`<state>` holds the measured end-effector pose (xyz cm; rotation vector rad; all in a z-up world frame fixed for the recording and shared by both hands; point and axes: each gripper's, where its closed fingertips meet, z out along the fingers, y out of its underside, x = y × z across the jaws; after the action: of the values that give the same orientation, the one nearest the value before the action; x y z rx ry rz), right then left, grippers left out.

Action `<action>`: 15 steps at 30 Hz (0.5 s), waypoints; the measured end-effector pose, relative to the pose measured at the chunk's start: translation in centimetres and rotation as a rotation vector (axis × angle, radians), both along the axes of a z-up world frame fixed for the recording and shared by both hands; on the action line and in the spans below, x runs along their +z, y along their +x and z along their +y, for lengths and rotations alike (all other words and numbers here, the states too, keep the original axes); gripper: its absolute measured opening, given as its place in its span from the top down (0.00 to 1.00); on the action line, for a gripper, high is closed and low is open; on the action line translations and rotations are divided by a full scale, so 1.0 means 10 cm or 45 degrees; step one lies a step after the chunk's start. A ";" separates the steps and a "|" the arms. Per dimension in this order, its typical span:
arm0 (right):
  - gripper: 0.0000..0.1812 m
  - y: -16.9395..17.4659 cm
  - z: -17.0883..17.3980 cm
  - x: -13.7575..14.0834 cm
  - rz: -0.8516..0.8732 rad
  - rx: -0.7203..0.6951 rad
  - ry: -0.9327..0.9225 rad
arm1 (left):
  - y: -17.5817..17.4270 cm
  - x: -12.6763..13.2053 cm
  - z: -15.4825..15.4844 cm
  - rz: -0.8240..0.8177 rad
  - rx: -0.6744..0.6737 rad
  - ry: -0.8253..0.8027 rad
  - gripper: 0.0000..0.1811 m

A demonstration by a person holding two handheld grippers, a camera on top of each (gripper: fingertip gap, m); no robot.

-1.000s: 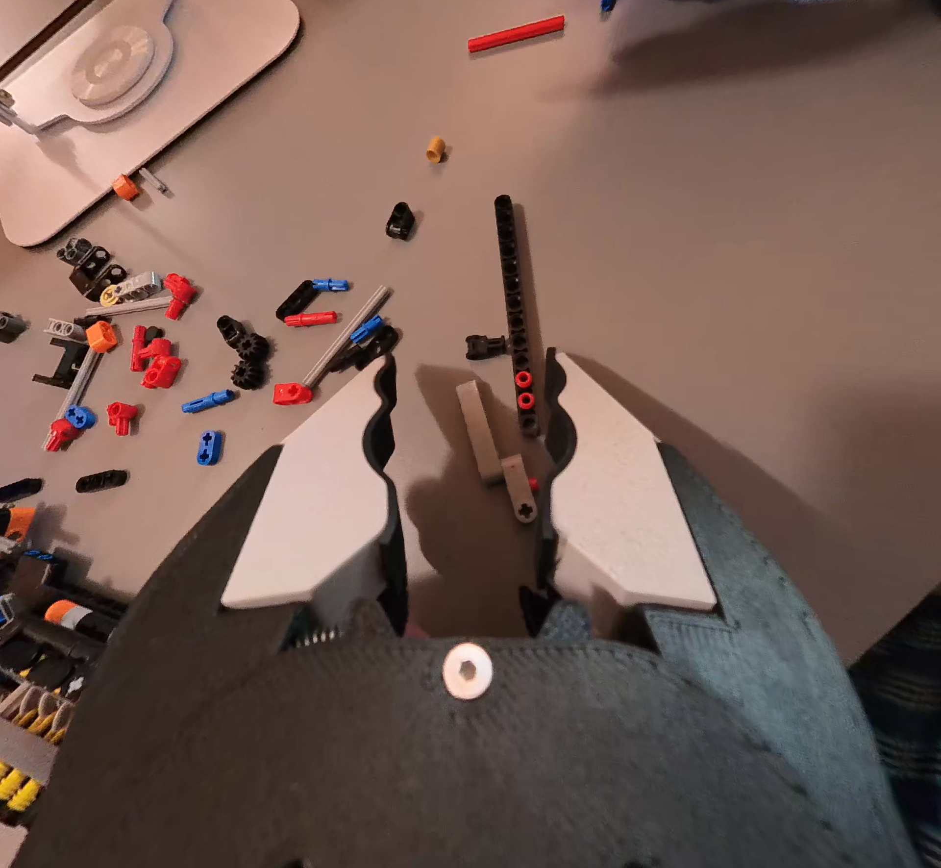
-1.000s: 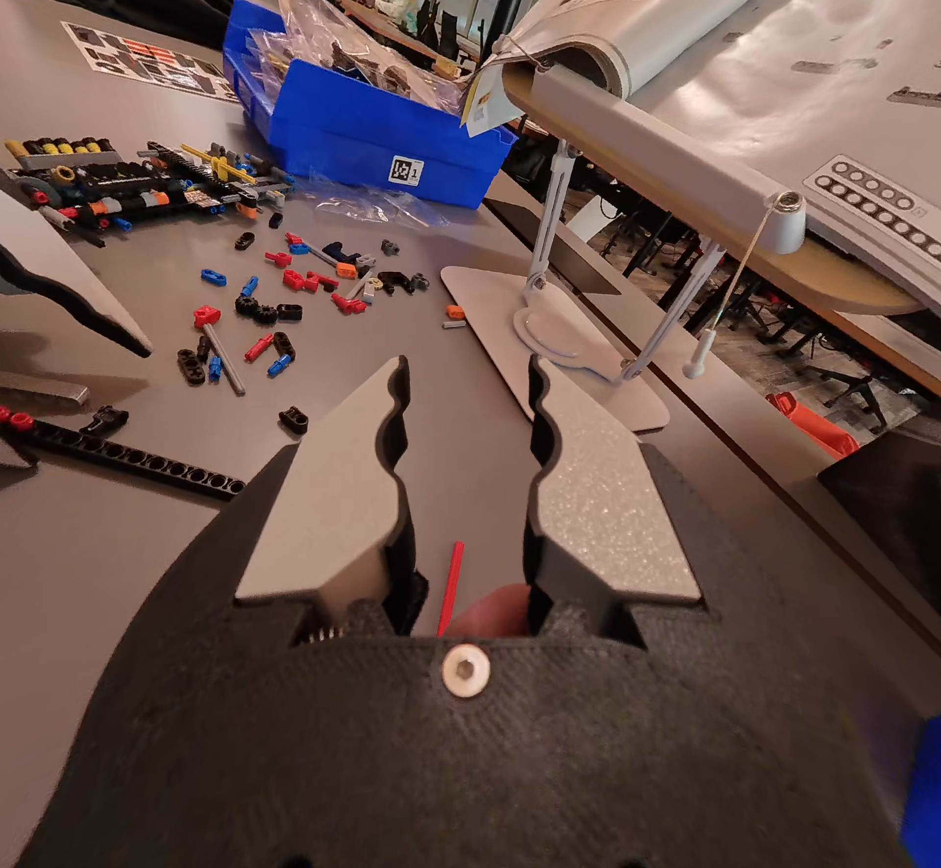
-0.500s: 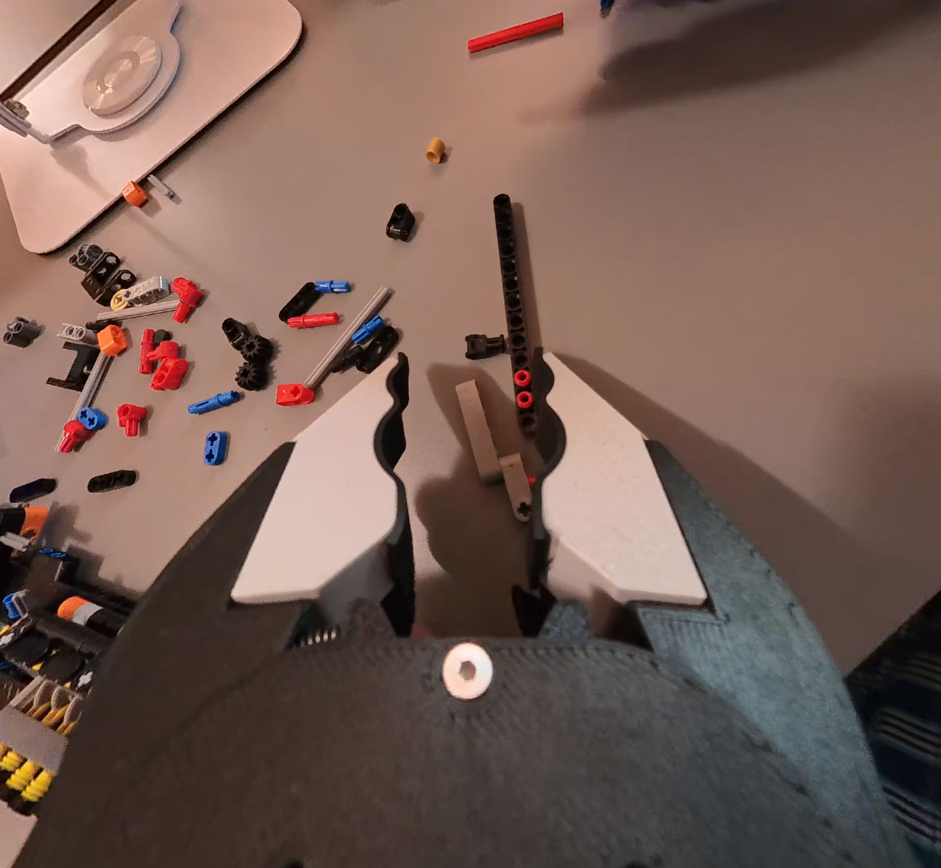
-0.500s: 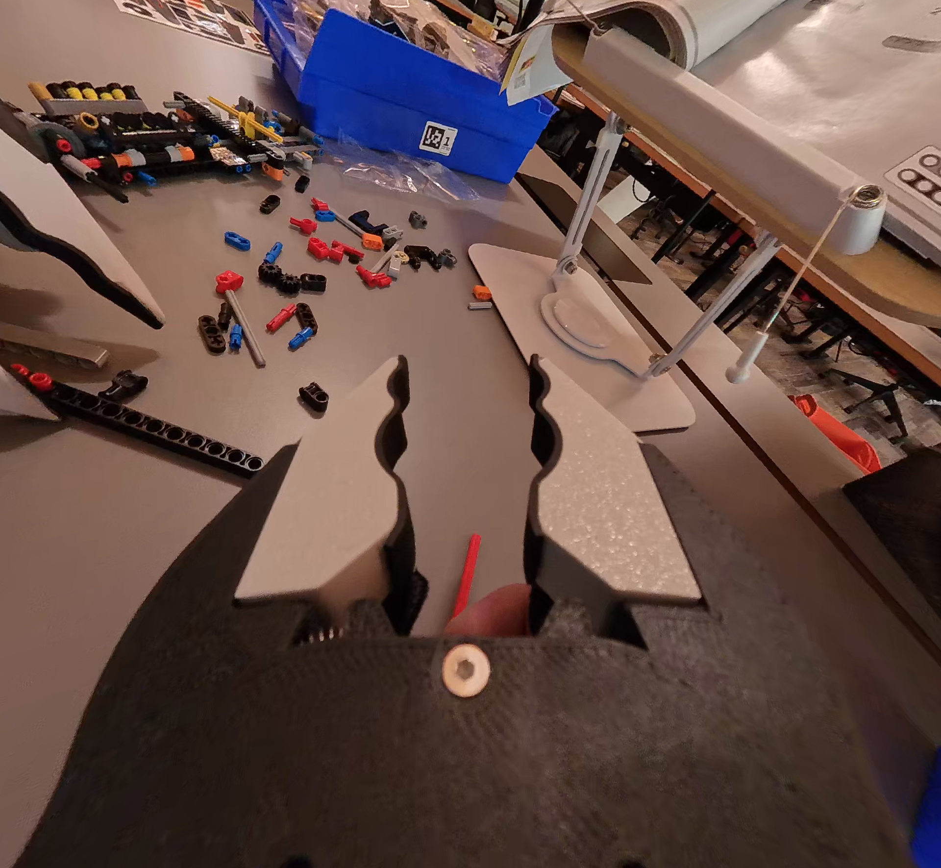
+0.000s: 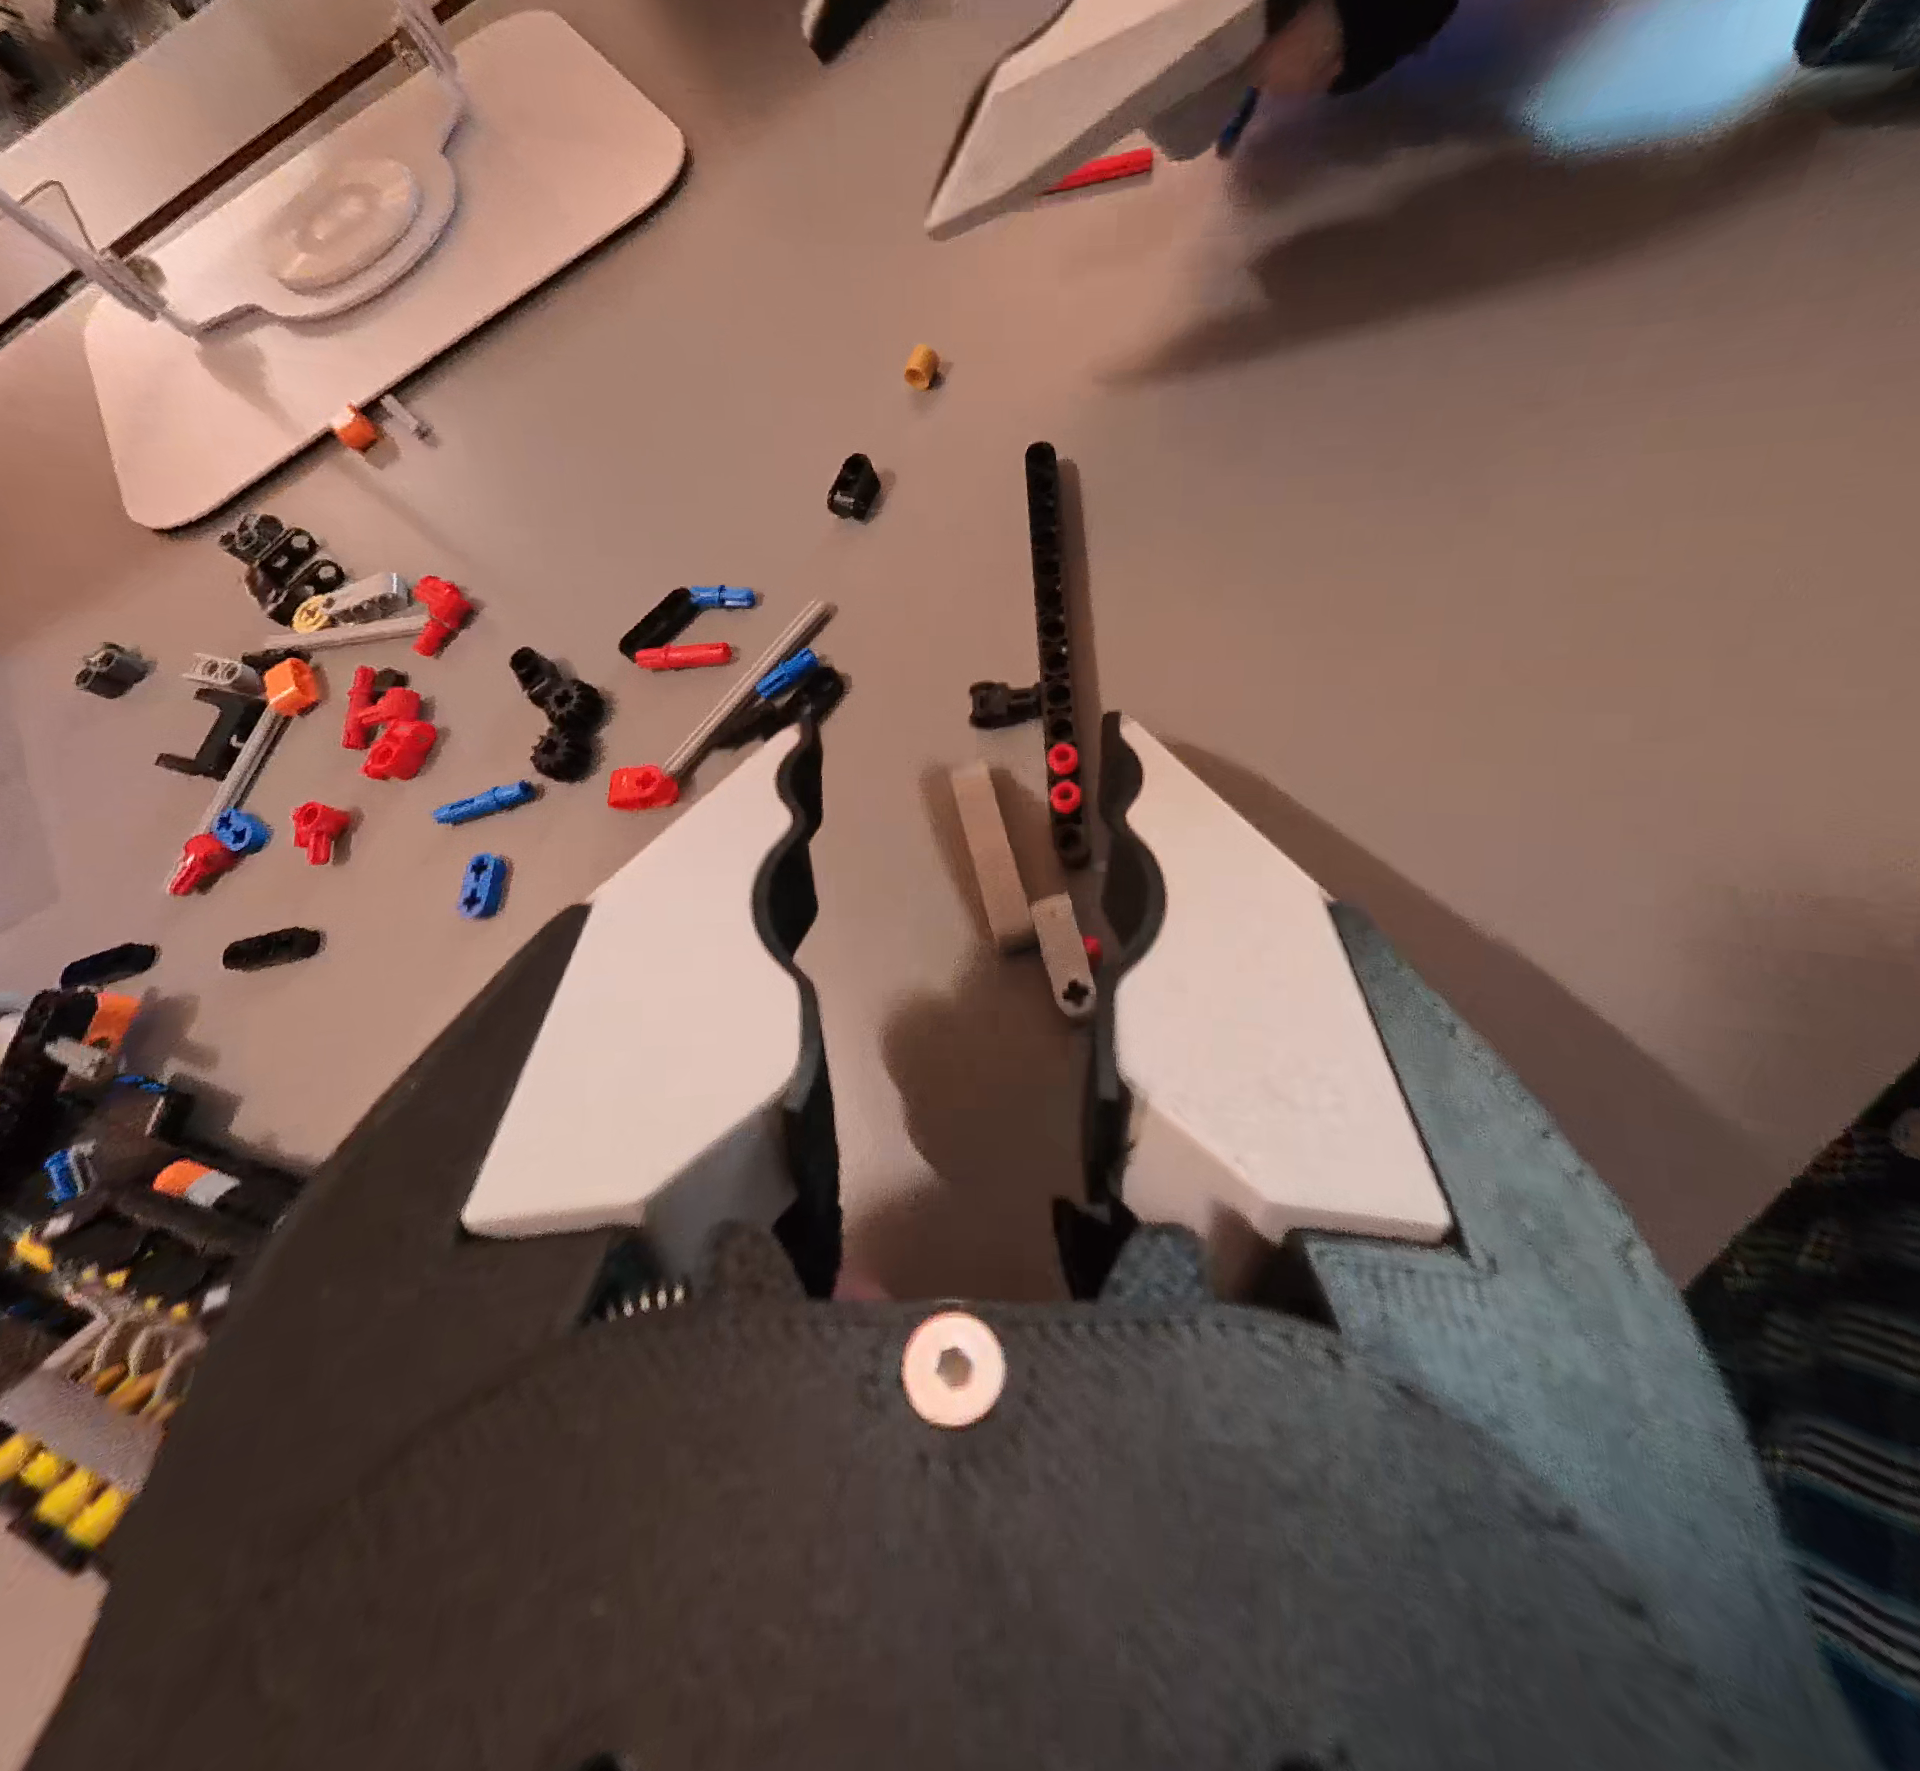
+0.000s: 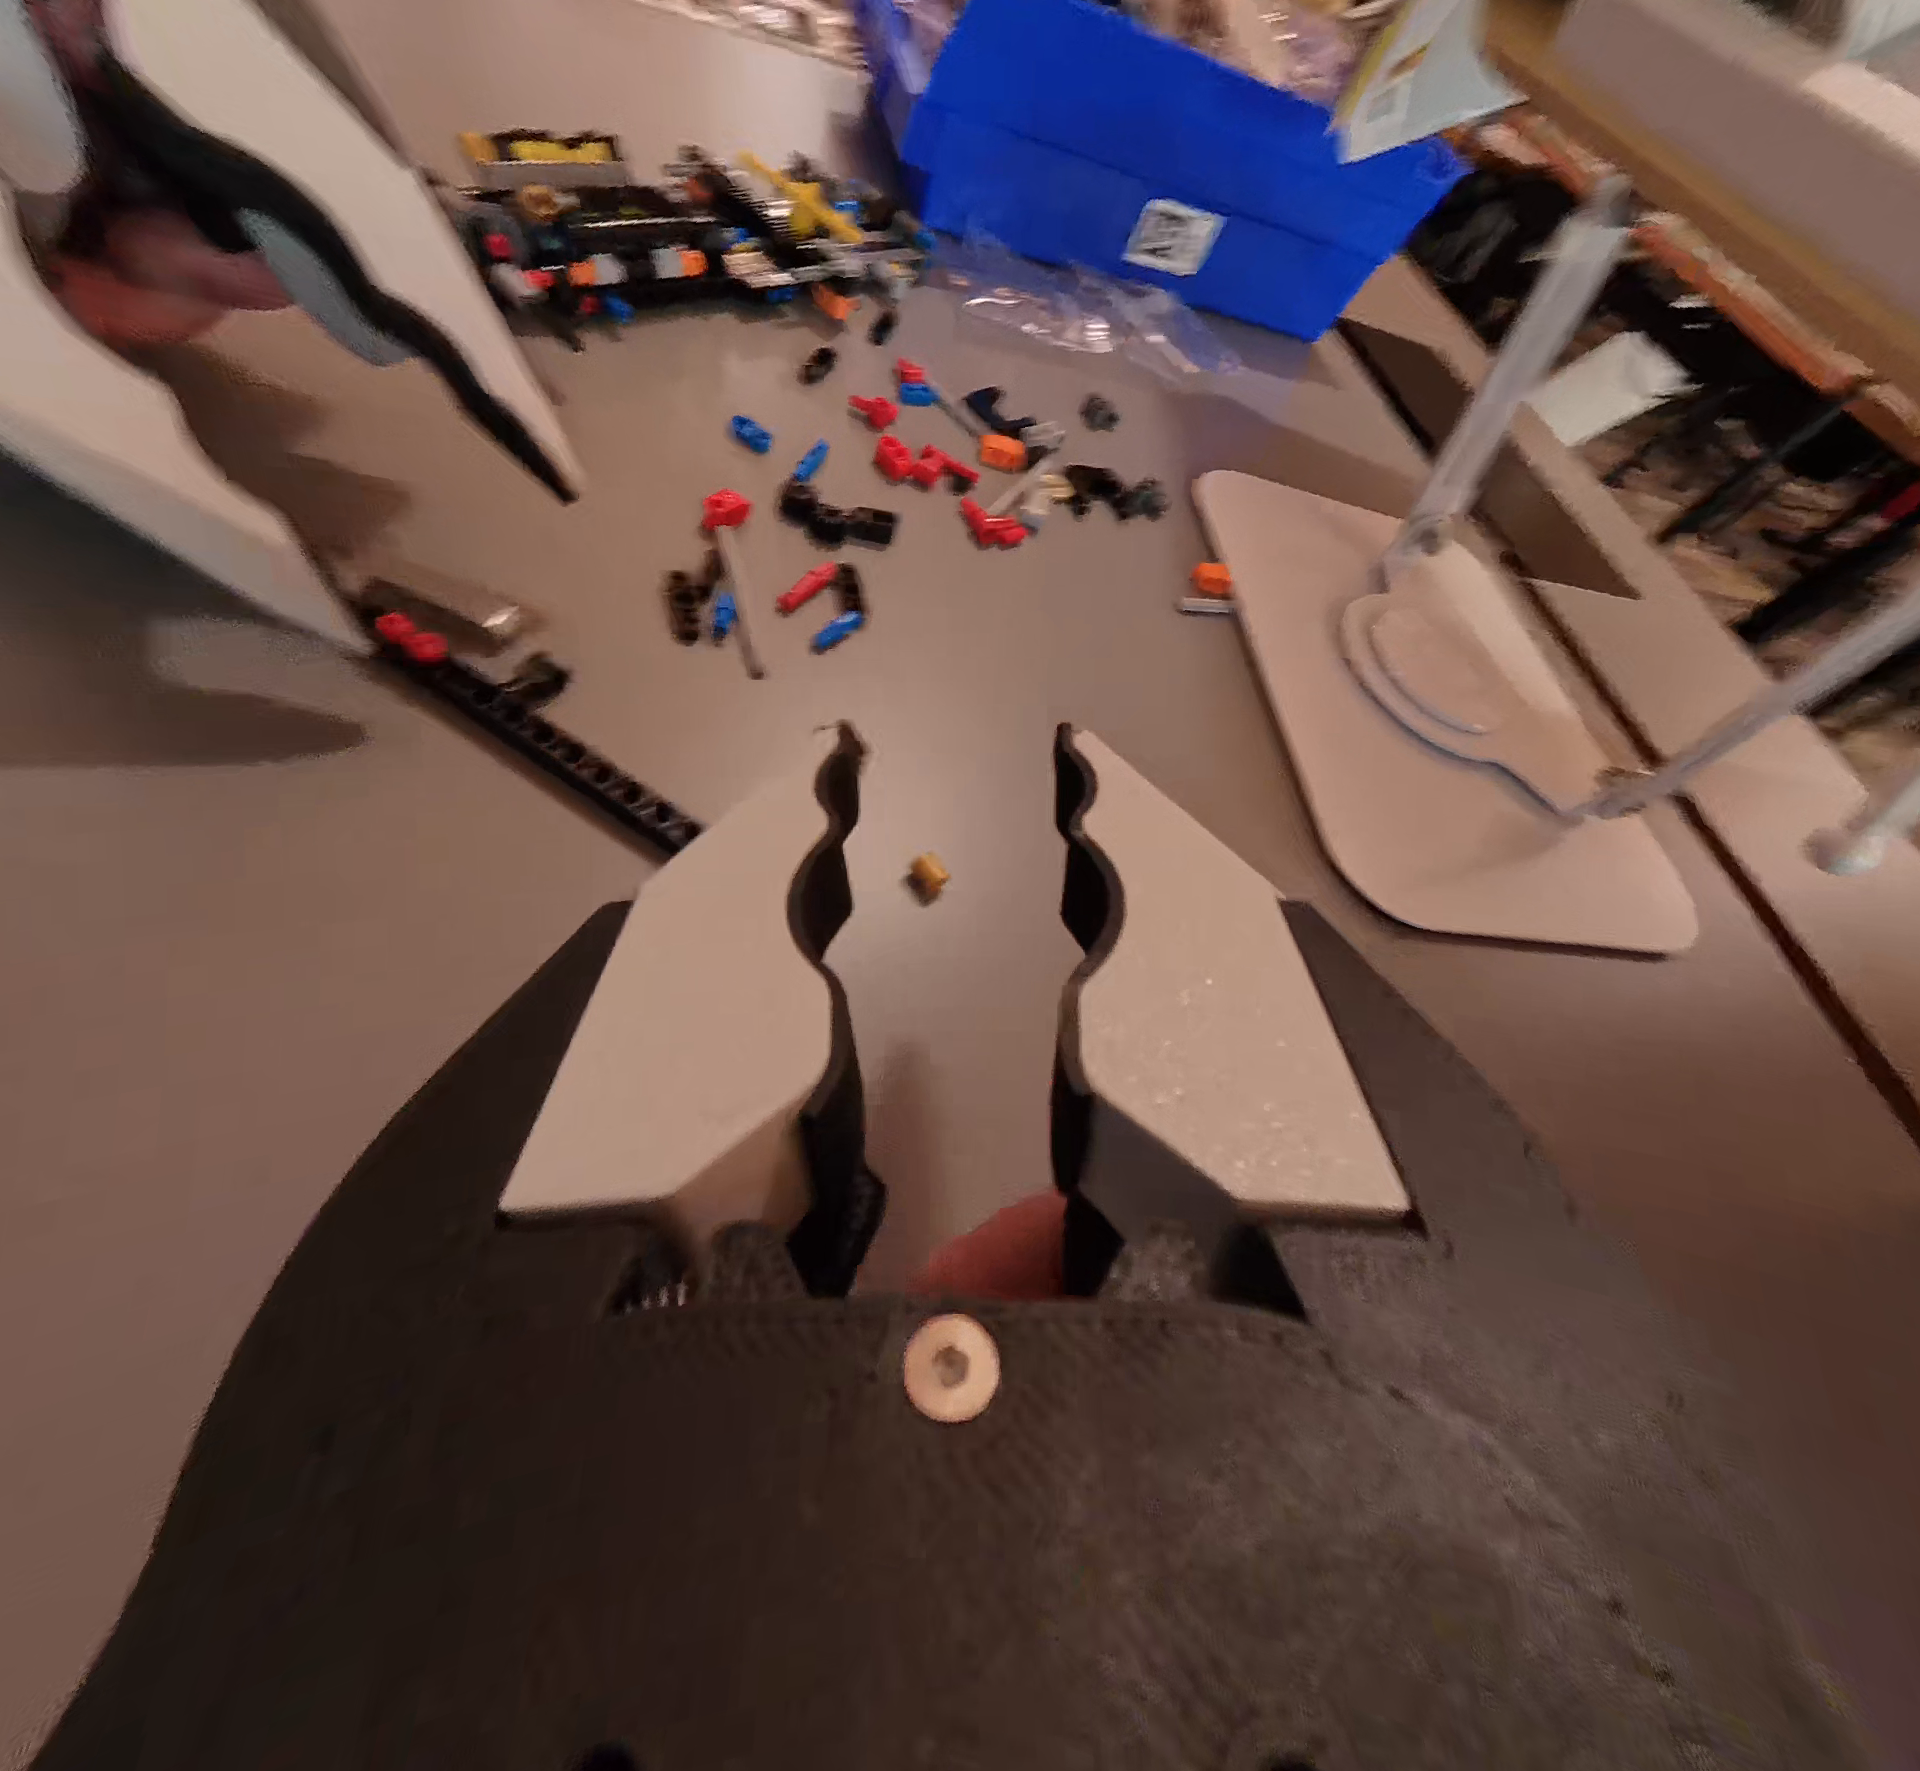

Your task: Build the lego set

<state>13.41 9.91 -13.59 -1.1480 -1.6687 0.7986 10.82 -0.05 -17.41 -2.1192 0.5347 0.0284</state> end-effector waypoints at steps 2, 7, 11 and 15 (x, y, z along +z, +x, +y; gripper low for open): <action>0.85 0.03 -0.16 -0.06 -0.058 0.114 -0.021 | 0.01 0.02 -0.06 -0.023 -0.002 0.008 0.72; 0.86 0.09 -0.40 -0.28 -0.216 0.281 -0.019 | 0.01 -0.04 -0.14 0.030 -0.020 -0.034 0.75; 0.86 0.10 -0.49 -0.37 -0.285 0.321 -0.009 | 0.04 -0.12 -0.17 0.073 -0.055 -0.088 0.78; 0.85 0.08 -0.59 -0.45 -0.350 0.345 0.012 | 0.00 -0.12 -0.21 0.035 -0.046 -0.116 0.77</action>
<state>14.23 4.06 -18.07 -1.0753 -2.0863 0.8255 10.84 -2.13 -18.59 -2.2002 0.6007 0.0126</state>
